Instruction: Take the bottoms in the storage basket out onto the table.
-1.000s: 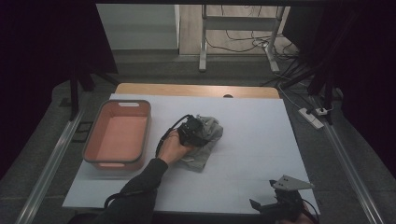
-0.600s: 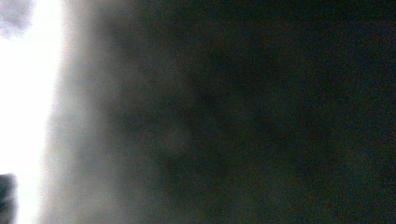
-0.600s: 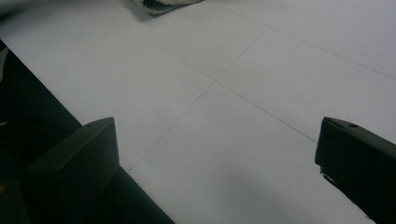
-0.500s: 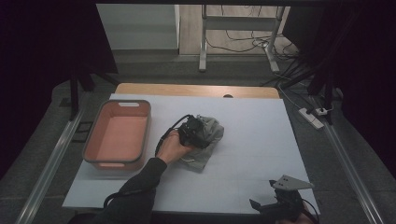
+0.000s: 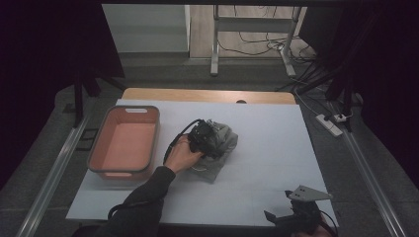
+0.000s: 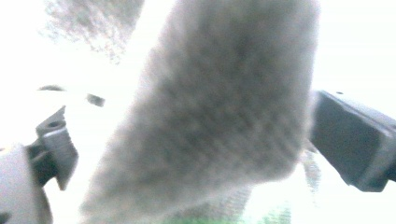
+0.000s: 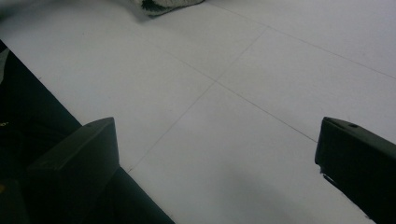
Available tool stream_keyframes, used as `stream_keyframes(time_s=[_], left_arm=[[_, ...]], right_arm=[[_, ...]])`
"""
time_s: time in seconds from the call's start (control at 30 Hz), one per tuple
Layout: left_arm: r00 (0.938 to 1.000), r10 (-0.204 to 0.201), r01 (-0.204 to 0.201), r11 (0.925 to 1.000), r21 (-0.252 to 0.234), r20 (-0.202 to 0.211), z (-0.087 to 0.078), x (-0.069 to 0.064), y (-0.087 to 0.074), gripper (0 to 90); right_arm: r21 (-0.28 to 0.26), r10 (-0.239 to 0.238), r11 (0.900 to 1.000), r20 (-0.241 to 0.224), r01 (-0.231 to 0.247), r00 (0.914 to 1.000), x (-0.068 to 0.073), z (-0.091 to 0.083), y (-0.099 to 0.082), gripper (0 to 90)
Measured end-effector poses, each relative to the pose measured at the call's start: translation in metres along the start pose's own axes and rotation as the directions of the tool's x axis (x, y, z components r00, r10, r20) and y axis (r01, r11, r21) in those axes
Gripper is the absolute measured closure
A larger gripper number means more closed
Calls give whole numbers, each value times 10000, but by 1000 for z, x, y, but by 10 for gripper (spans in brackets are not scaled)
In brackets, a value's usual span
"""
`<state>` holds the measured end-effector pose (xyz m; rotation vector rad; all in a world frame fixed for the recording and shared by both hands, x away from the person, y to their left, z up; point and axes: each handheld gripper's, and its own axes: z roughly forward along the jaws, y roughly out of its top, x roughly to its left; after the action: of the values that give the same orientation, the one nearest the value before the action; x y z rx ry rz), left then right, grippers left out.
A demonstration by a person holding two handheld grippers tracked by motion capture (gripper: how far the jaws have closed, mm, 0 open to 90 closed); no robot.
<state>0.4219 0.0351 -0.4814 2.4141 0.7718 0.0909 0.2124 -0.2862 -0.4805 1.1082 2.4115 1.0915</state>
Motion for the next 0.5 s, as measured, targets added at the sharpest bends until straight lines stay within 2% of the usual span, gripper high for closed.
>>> stream_keyframes(time_s=[0.17, 0.2, 0.27, 0.5], left_arm=[[9997, 218, -216, 9997, -133, 115, -5, -2, -1, 0], [9997, 218, -216, 9997, -133, 115, -5, -2, -1, 0], [9991, 221, -218, 9997, -70, 375, -5, -1, -2, 0], [9980, 273, -269, 9996, -78, 567, -8, -1, -5, 0]], right_arm=[[2, 10, 10000, 3, -10, 10000, 0, 0, 0, 0], [2, 10, 10000, 3, -10, 10000, 0, 0, 0, 0], [5, 5, 10000, 7, -5, 10000, 0, 0, 0, 0], [19, 3, 10000, 16, -3, 10000, 0, 0, 0, 0]])
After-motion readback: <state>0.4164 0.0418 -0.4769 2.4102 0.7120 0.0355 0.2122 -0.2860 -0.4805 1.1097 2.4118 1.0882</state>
